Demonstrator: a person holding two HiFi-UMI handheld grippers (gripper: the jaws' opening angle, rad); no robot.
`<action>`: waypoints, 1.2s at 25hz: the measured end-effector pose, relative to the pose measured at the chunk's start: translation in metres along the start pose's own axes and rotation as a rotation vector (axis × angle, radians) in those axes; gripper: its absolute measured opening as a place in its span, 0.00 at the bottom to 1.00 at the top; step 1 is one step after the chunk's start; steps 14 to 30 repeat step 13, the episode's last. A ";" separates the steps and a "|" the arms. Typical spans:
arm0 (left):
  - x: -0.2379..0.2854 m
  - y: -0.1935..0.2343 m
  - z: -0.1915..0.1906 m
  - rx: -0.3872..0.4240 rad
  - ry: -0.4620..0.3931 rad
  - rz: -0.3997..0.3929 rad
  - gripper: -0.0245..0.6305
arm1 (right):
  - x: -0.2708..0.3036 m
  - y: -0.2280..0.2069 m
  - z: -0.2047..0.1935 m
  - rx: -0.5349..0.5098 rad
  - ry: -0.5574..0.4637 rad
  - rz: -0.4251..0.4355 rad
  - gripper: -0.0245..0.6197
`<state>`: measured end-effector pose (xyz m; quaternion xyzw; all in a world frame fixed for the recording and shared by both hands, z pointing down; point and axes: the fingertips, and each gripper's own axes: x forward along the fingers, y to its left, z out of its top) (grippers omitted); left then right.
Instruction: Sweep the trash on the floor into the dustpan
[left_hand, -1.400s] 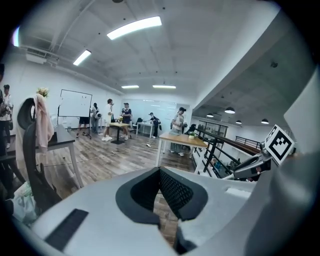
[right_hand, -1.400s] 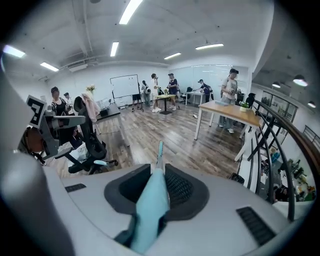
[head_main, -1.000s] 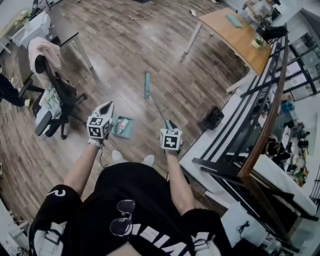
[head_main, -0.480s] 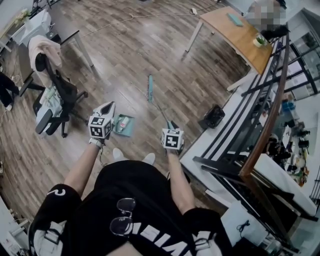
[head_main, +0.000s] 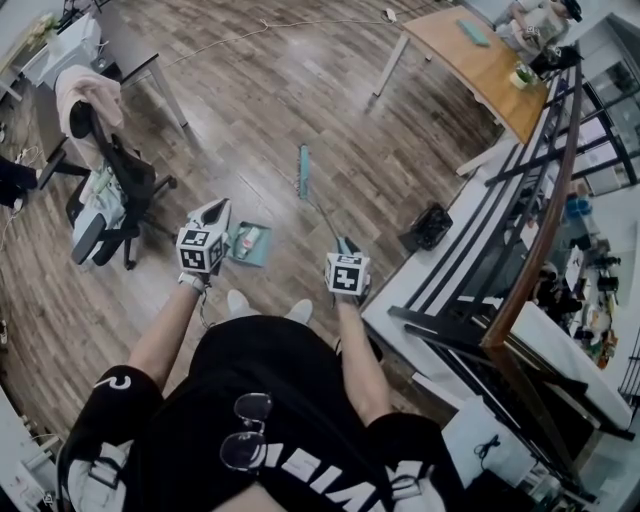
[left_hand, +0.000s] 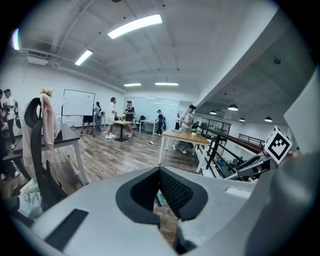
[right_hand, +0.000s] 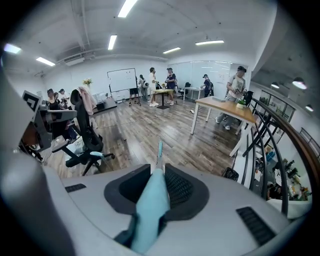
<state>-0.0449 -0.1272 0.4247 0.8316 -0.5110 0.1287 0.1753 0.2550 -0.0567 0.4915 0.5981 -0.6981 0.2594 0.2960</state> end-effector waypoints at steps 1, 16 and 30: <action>0.001 0.000 0.000 -0.001 0.001 -0.001 0.04 | 0.000 0.000 0.001 -0.001 -0.006 0.001 0.17; 0.005 0.000 0.000 -0.011 0.005 -0.020 0.04 | 0.003 -0.002 -0.001 0.010 0.011 -0.009 0.17; 0.005 0.000 0.000 -0.011 0.005 -0.020 0.04 | 0.003 -0.002 -0.001 0.010 0.011 -0.009 0.17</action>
